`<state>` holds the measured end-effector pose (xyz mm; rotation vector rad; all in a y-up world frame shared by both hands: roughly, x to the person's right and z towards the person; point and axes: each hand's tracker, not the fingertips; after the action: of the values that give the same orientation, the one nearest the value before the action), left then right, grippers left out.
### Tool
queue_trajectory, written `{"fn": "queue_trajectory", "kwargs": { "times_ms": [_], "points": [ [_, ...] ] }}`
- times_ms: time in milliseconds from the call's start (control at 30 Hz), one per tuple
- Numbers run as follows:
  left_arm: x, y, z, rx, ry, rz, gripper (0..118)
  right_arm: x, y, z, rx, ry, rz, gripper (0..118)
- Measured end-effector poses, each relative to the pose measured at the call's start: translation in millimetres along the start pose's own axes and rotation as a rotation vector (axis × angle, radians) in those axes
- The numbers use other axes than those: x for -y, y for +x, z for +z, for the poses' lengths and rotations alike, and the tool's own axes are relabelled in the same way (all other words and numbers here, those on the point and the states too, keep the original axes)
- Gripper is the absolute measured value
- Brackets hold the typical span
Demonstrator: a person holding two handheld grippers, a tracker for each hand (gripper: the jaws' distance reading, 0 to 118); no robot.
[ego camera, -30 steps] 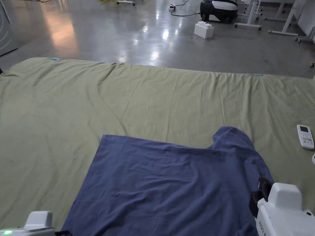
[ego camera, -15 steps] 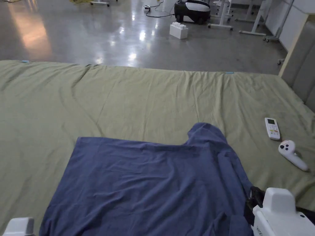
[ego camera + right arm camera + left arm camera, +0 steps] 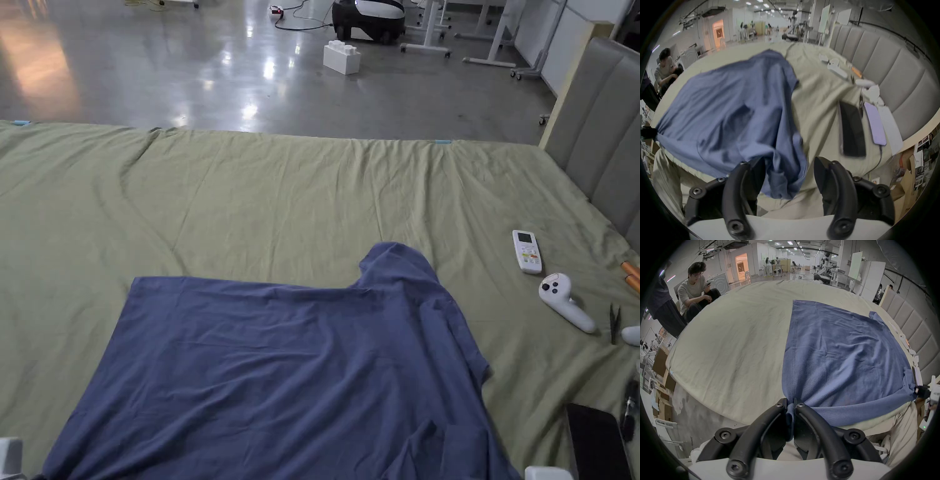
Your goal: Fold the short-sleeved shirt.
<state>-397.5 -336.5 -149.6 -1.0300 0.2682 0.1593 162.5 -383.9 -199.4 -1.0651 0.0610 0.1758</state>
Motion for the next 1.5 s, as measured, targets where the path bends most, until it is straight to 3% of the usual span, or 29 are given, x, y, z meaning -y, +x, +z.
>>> {"fn": "queue_trajectory", "kwargs": {
  "times_ms": [133, 333, 433, 500, 633, 733, 800, 1067, 1200, 1500],
  "points": [
    [2, 1, -1, -0.004, -0.009, -0.005, 7, 4, -4, -7, -0.015, 0.026, -0.023, 65],
    [7, 14, 5, 0.01, -0.005, -0.006, 7, -1, -2, -3, 0.008, 0.018, 0.022, 25],
    [8, 16, 5, 0.019, -0.005, -0.001, 7, 0, -2, 5, -0.003, 0.025, 0.038, 11],
    [8, 15, 4, 0.018, -0.005, -0.002, 7, -1, -9, 13, 0.03, 0.048, 0.091, 10],
    [8, 13, 7, 0.022, 0.0, 0.008, 7, -1, -17, 27, 0.039, 0.054, 0.11, 9],
    [7, 9, 9, 0.006, 0.014, 0.008, 7, -2, -11, 34, 0.011, 0.082, 0.058, 8],
    [6, 6, 10, 0.013, 0.024, 0.021, 7, -4, -12, 38, 0.023, 0.083, 0.074, 8],
    [-12, 3, 21, 0.059, 0.108, 0.06, 7, -26, -2, 44, -0.023, 0.133, -0.005, 8],
    [-37, 5, 18, 0.073, 0.134, 0.065, 7, -51, 9, 44, -0.083, 0.15, -0.074, 8],
    [-113, 14, -8, 0.065, 0.204, 0.05, 7, -133, 15, 29, -0.092, 0.218, -0.108, 8]
  ]
}}
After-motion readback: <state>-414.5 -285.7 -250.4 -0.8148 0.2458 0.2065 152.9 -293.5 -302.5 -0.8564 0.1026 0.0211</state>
